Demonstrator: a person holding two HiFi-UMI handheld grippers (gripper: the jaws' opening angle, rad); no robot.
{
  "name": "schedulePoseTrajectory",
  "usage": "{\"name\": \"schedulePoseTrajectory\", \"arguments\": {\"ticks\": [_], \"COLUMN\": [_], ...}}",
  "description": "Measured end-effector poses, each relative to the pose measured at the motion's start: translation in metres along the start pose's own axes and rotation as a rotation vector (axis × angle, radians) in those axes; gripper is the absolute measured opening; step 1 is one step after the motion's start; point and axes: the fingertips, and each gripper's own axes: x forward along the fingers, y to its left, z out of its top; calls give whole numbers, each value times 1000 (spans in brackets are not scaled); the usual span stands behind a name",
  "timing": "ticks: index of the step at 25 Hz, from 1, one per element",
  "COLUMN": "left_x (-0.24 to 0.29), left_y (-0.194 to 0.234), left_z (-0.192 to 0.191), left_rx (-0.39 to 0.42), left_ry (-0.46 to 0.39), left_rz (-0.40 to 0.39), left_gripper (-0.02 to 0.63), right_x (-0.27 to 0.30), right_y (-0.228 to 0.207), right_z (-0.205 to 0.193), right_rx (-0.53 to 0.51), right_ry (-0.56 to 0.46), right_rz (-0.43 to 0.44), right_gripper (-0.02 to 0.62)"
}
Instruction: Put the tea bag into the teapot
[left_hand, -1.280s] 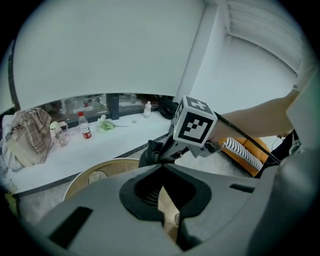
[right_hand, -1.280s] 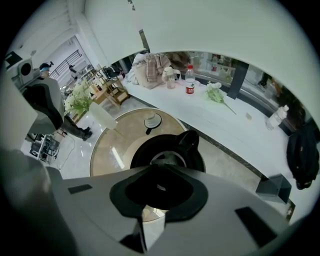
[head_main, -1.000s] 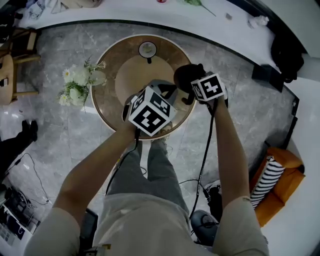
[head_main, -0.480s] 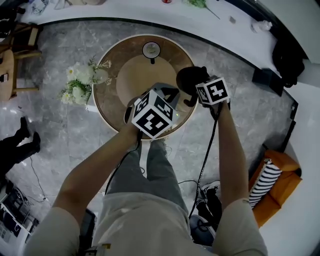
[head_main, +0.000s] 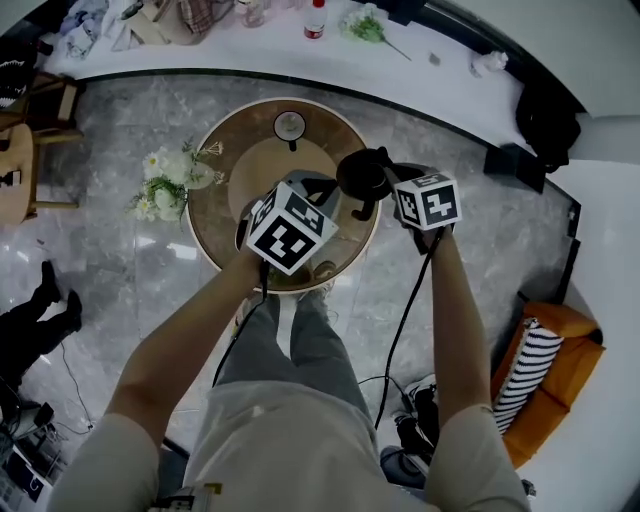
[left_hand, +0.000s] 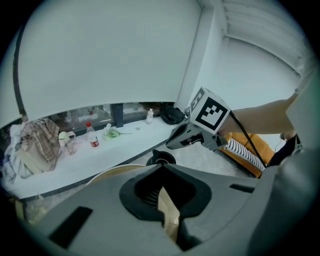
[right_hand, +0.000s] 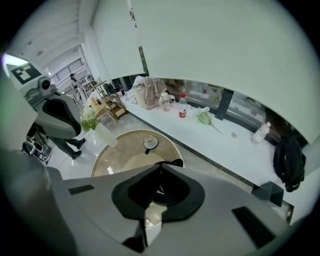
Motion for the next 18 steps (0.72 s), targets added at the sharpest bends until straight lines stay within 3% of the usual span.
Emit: {"name": "schedulePoseTrajectory", "arguments": {"ticks": [7,18], "left_x": [-46,-150], "left_y": [-12,-45], "left_z": [54,146], "left_rx": [65,153], "left_ry": [-72,-231], "left_rz": [13,54], "left_gripper": [8,8], "right_x": [-76,-231], "right_y": [15,53], "right_z": [44,117], "right_rx": [-12,19], "right_ry": [-128,-438], "right_rz": [-26,-89], "right_gripper": [9,9]}}
